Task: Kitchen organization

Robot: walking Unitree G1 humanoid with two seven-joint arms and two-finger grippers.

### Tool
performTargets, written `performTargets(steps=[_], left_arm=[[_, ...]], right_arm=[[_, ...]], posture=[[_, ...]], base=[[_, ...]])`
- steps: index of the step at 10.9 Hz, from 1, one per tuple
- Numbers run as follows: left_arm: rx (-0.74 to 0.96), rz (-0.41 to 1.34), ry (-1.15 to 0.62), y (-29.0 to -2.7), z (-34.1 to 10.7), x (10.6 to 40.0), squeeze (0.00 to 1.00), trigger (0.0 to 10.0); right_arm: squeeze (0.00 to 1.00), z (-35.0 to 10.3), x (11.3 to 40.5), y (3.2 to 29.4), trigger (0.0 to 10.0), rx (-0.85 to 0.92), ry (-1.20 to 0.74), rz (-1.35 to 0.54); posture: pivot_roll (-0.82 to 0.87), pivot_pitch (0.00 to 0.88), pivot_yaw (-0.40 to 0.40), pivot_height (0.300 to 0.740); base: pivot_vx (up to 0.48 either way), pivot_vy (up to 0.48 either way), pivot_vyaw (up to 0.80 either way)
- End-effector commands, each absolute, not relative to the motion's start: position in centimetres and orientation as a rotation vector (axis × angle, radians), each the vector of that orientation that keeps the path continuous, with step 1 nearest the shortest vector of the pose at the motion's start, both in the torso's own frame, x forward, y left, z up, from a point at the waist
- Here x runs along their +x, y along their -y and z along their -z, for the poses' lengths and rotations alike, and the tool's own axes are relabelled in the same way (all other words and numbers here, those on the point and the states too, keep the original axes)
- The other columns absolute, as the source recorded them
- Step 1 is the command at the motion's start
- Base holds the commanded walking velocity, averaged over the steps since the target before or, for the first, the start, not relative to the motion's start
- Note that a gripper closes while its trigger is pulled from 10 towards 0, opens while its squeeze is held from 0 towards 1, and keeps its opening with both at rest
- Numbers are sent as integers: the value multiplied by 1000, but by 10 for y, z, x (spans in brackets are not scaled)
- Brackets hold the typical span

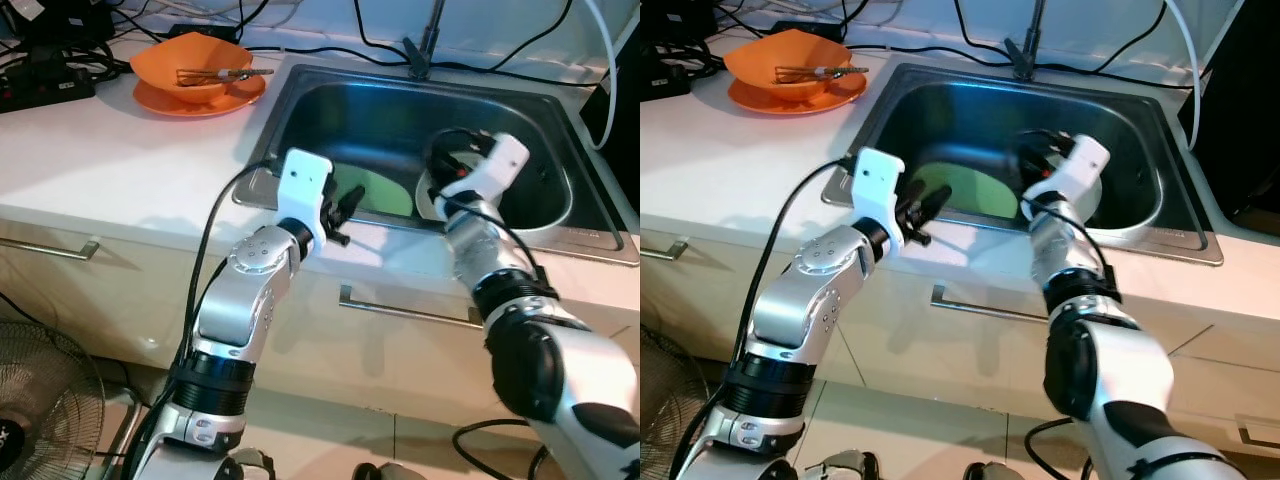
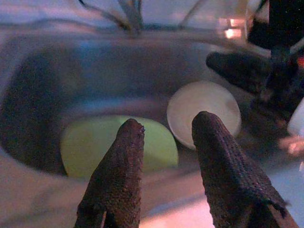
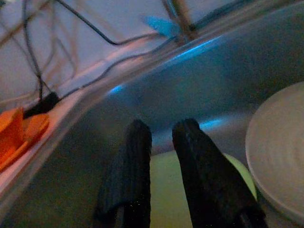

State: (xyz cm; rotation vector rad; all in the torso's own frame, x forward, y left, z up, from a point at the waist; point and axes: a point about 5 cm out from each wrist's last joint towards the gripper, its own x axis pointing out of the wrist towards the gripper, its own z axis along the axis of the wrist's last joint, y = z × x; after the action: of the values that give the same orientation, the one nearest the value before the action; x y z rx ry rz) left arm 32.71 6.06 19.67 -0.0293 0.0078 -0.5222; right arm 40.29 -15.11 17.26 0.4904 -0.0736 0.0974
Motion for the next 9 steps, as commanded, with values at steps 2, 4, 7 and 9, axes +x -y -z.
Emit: performTargets(steps=[2,4,7,9], left_arm=[[-37,399,101,-78,-204,337,0,10000],[36,245,187,-104,-206,346,0,10000],[48,214,209,-111,-204,347,0,10000],[48,214,209,-111,-204,347,0,10000]], right_arm=[[0,-191,399,148,10000,327,225,-138],[0,-201,384,146,10000,196,386,-136],[0,-200,376,146,10000,154,420,-138],[0,-200,376,146,10000,154,420,-138]], posture=[[104,89,-55,740],[85,92,-51,740],[75,91,-51,740],[75,91,-51,740]], base=[[0,0,0],[0,0,0],[0,0,0],[0,0,0]])
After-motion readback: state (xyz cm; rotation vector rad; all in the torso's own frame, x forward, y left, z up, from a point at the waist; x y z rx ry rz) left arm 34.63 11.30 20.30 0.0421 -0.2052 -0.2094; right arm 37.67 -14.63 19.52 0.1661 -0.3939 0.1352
